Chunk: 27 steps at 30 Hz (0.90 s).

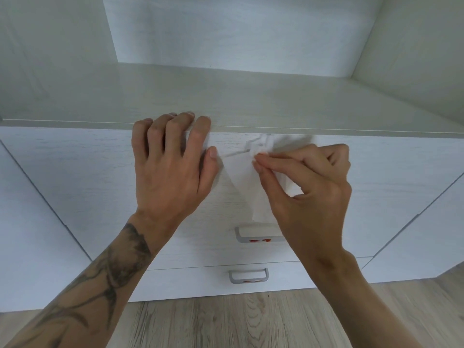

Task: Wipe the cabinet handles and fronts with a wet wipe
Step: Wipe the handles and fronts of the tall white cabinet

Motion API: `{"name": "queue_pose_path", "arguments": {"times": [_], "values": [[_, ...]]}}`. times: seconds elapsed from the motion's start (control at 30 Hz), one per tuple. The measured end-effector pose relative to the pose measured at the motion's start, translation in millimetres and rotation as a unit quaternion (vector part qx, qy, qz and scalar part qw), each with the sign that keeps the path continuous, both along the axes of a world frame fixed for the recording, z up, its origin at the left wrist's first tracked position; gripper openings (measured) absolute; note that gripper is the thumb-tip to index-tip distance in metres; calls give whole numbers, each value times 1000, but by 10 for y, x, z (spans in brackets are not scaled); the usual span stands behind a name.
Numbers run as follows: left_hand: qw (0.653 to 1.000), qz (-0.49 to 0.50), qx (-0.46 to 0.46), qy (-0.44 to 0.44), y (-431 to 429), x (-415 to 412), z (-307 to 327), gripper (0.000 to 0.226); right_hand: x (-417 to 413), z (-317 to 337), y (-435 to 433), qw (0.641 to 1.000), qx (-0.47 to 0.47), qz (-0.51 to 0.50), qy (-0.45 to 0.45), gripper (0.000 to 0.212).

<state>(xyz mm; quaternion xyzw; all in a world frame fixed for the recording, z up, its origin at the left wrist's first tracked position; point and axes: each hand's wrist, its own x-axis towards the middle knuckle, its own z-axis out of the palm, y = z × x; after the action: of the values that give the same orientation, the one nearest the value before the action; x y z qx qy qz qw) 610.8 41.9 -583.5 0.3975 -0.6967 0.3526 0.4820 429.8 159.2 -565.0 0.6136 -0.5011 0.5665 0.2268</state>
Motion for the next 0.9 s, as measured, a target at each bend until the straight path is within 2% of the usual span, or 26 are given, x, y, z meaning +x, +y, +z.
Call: {"name": "queue_pose_path", "arguments": {"times": [0.17, 0.3, 0.5, 0.63, 0.73, 0.9], "values": [[1000, 1, -3, -5, -1, 0, -8, 39, 62, 85, -121, 999, 37, -5, 35, 3], [1000, 6, -1, -7, -14, 16, -10, 40, -188, 11, -3, 999, 7, 24, 34, 8], [1000, 4, -1, -5, -24, 13, -4, 40, -676, -31, 105, 999, 3, 9, 48, 9], [1000, 3, -1, -4, -11, 4, -10, 40, -517, -61, 58, 999, -4, 23, 24, 7], [1000, 1, -6, -6, -12, 6, -14, 39, -345, -33, -19, 998, -13, 45, 51, 7], [1000, 5, -7, -5, -2, 22, -10, 39, -635, -86, 65, 998, -32, 6, 61, 7]]}}
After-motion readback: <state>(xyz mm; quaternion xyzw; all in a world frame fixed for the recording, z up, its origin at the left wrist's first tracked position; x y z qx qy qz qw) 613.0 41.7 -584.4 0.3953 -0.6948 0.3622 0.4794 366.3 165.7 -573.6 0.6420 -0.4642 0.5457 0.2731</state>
